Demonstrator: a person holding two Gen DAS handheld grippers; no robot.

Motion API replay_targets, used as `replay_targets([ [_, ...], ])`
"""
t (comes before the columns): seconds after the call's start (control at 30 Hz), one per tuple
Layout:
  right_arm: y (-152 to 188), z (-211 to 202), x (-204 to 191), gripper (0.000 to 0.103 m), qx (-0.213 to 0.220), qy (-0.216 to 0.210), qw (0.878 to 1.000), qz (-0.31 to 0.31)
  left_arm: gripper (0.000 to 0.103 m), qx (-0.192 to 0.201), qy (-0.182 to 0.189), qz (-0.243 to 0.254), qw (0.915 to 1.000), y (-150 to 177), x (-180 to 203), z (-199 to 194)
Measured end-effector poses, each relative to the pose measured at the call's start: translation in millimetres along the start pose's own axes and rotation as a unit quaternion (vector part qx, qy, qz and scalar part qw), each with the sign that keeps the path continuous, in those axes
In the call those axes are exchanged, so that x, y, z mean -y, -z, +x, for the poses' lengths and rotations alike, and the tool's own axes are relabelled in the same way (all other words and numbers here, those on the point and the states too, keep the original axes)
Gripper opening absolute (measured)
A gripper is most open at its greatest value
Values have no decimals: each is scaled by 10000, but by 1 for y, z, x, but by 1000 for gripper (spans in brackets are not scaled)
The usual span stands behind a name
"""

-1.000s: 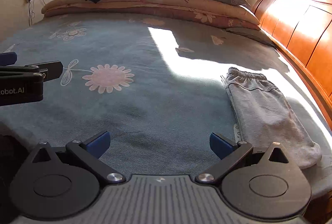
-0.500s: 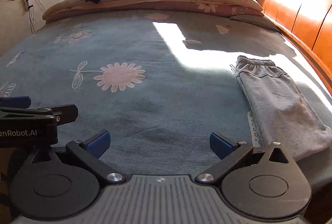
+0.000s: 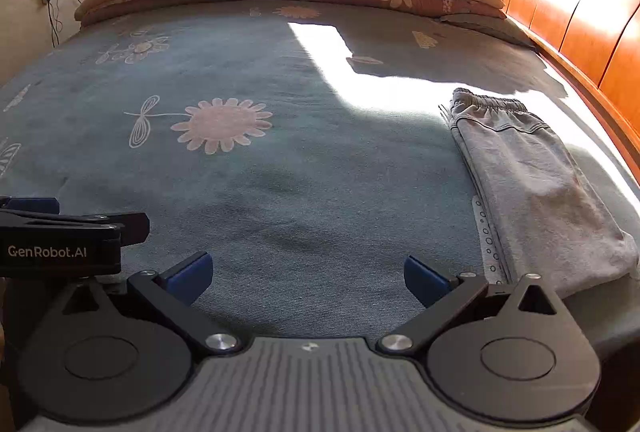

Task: Fold clothes

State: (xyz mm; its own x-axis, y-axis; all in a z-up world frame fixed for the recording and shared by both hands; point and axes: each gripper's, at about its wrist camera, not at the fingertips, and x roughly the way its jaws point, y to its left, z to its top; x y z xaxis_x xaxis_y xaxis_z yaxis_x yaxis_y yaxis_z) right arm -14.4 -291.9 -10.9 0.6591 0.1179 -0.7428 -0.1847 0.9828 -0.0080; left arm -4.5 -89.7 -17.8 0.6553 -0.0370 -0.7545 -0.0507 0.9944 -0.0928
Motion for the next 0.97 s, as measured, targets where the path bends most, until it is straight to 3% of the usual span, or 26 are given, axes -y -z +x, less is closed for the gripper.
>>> replay_targets([
  [0.43, 1, 3, 8, 103, -97, 20, 9997, 245, 102, -17, -215, 64, 9997, -2, -6, -4],
  [0.97, 3, 4, 7, 103, -107, 38, 9994, 321, 102, -95, -200, 48, 9997, 0, -10, 0],
])
